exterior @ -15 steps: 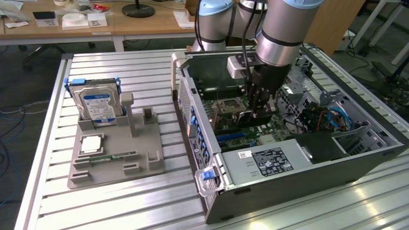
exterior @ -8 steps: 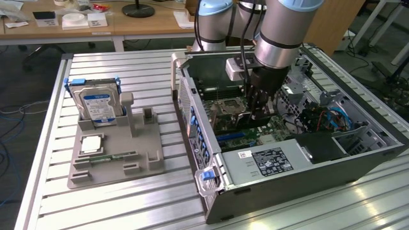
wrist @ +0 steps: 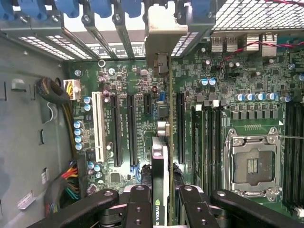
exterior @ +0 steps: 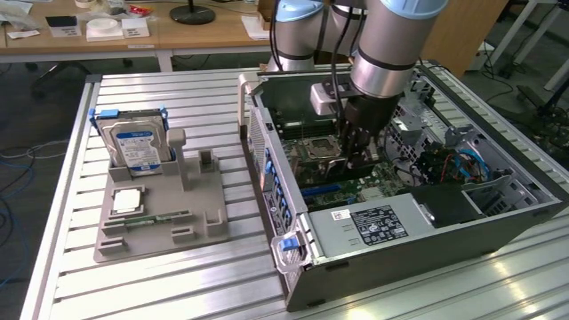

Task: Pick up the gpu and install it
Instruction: 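Insert the gpu into the slot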

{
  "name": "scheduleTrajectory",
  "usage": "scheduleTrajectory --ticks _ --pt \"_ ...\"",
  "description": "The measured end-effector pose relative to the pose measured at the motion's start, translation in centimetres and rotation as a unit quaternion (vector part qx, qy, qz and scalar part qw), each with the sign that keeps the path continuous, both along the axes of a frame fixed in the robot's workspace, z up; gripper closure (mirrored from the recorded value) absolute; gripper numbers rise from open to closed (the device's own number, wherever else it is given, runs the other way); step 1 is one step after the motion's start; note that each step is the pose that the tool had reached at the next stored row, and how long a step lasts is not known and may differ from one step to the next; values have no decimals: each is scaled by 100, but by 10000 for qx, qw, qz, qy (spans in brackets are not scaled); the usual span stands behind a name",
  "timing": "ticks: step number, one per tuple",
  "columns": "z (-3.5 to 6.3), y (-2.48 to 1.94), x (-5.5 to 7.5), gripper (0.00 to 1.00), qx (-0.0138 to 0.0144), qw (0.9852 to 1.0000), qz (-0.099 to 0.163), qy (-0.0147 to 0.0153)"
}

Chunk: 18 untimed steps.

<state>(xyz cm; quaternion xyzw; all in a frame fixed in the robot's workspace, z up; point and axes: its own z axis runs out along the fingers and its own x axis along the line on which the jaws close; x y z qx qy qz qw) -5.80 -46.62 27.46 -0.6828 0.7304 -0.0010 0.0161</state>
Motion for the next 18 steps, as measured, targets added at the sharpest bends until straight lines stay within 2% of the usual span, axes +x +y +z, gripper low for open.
scheduleTrajectory --ticks 18 --pt "-27 2 -89 73 -2 10000 0 0"
